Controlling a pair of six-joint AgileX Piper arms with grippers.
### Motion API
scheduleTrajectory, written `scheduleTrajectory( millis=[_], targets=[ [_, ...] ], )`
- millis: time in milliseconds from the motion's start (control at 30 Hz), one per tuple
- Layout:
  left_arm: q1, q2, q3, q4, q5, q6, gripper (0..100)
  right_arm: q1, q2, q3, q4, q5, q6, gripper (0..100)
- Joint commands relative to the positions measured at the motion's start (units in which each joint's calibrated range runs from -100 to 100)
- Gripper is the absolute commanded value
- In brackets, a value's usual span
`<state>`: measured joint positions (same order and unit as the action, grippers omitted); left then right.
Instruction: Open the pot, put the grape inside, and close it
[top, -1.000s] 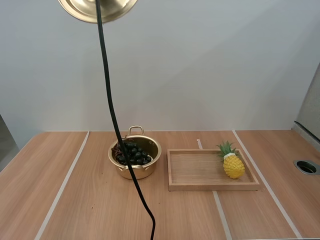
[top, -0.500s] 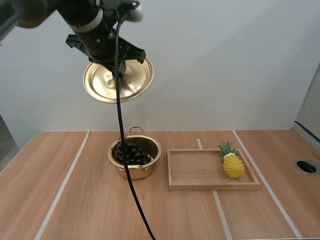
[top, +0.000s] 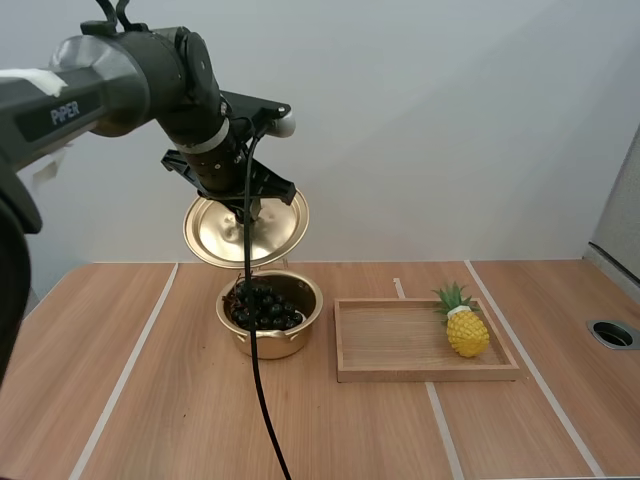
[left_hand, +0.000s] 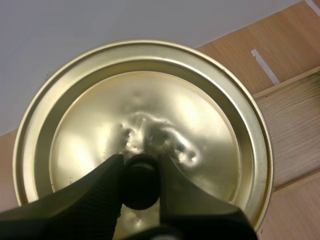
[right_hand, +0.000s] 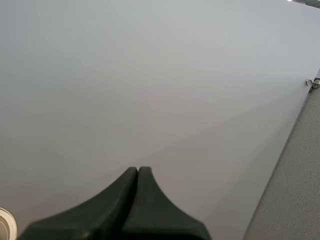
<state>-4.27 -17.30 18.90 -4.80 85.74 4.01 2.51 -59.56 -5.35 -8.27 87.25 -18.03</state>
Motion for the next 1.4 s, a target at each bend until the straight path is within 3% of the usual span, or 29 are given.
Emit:
scheduleTrajectory(
  millis=[0,267,733,1367],
  targets=[
    [0.06,2.20,0.10,-2.11,-2.33,0.21,0,-0.23,-0.70,-0.50,-0.61,1.36,0.30,0],
    [0.06,8.70,0.10,-5.77,-6.07,2.15,0,-0.23,-0.70,-0.50,-0.61,3.94,0.30,0],
    [0.06,18.03,0.49,-5.77,-9.94,2.79,0,-0.23,-0.70,-0.50,-0.61,3.94,0.30,0],
    [0.06,19.02,6.95,-5.77,-14.59,4.75,0,-0.23,-0.70,-0.50,-0.61,3.94,0.30,0]
  ],
)
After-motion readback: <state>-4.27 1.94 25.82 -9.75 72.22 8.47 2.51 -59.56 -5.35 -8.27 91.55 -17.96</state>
